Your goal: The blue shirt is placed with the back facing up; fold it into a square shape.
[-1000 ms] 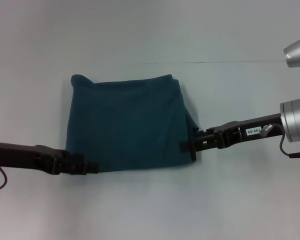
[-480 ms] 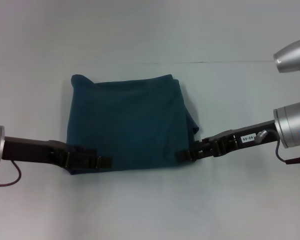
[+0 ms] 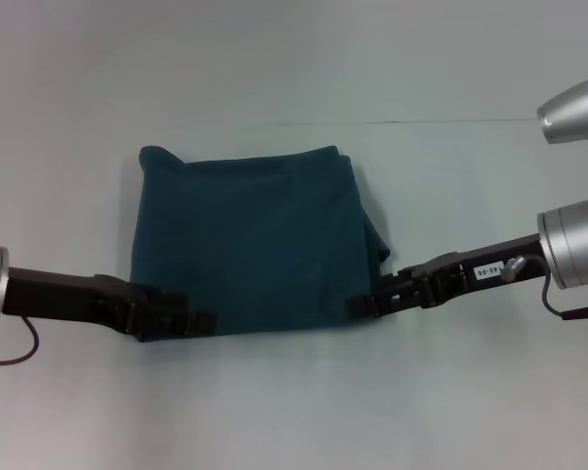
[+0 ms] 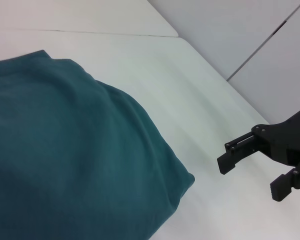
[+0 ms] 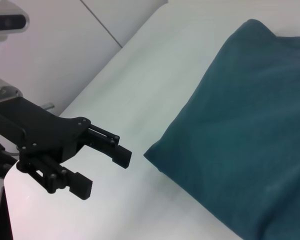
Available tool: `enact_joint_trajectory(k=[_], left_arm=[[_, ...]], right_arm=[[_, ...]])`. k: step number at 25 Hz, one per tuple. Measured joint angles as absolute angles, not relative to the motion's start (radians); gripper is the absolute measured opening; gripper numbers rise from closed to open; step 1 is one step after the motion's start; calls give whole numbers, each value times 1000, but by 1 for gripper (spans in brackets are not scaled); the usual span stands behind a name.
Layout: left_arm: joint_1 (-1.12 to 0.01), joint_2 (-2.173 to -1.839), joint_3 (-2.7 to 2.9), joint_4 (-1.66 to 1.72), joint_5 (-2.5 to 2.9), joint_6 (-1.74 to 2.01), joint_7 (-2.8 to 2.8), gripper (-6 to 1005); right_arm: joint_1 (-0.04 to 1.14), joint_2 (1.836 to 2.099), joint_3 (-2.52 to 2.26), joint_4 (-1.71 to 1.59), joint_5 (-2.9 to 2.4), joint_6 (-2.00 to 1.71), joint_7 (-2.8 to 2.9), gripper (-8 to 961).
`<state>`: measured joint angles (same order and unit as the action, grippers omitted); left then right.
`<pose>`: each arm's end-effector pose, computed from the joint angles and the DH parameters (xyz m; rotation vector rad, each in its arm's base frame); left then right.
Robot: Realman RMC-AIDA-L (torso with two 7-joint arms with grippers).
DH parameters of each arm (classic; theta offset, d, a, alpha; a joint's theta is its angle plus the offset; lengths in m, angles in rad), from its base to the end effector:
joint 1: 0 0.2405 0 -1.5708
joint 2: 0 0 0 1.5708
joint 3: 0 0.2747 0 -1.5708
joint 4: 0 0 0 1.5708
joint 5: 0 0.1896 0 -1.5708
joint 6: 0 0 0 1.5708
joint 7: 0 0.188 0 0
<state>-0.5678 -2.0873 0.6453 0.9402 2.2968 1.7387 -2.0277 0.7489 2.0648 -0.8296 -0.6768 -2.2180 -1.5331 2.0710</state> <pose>-0.2489 0.3295 -0.0244 -2.7275 -1.2699 -0.3987 0.2051 0.3640 -0.0727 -2.8270 1.2721 0.3411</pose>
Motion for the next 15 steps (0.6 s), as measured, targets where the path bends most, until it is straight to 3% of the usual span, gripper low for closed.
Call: enact_joint_trajectory(k=[15], left_arm=[[-573, -2087, 657, 940, 2288, 1756, -1997, 785]], right_arm=[[747, 2065, -831, -676, -2215, -1527, 2071, 884]])
